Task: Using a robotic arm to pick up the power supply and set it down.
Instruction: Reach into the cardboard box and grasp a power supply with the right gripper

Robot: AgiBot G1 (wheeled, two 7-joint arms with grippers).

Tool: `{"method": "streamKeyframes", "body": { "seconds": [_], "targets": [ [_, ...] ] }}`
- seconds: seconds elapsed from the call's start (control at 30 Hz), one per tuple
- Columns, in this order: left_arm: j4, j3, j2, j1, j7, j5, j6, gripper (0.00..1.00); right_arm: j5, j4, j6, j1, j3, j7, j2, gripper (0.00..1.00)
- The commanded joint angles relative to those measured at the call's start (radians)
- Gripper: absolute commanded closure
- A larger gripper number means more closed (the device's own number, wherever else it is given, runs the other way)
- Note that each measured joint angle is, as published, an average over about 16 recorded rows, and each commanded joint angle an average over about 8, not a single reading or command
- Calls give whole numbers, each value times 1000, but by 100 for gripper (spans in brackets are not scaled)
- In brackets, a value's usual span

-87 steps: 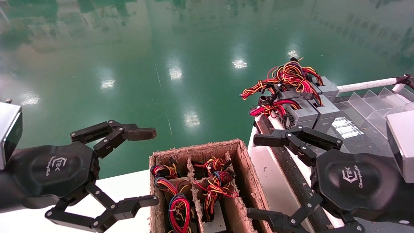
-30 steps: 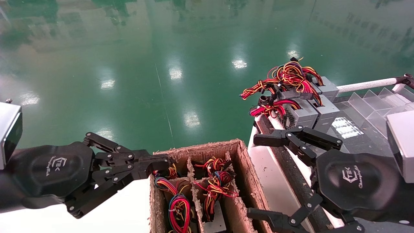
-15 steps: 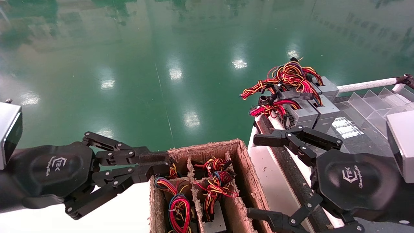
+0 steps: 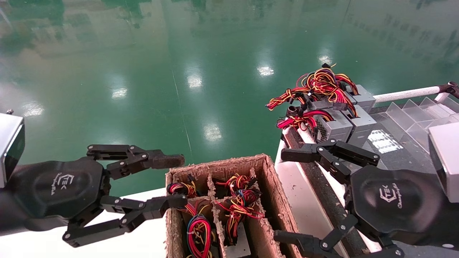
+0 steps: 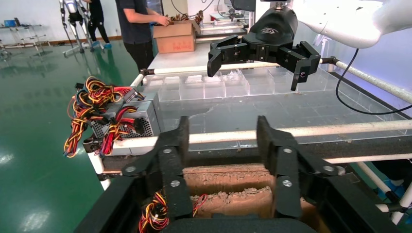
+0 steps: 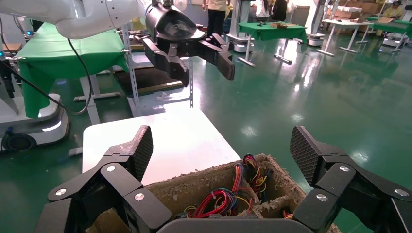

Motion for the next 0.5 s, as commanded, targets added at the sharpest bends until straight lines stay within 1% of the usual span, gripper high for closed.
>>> {"method": "streamKeyframes", "body": {
  "seconds": [0.03,0.3,0.4,0.5],
  "targets": [
    [0,0,0,0,0,0,0,0,0,0,0,0,0,1,0,0],
    [0,0,0,0,0,0,0,0,-39,-16,16,-4,-16,-4,-5,0],
    [0,0,0,0,0,0,0,0,-81,-17,33,5,-38,11,-17,0],
    [0,0,0,0,0,0,0,0,-145,-9,57,23,-71,35,-36,0]
  ]
}}
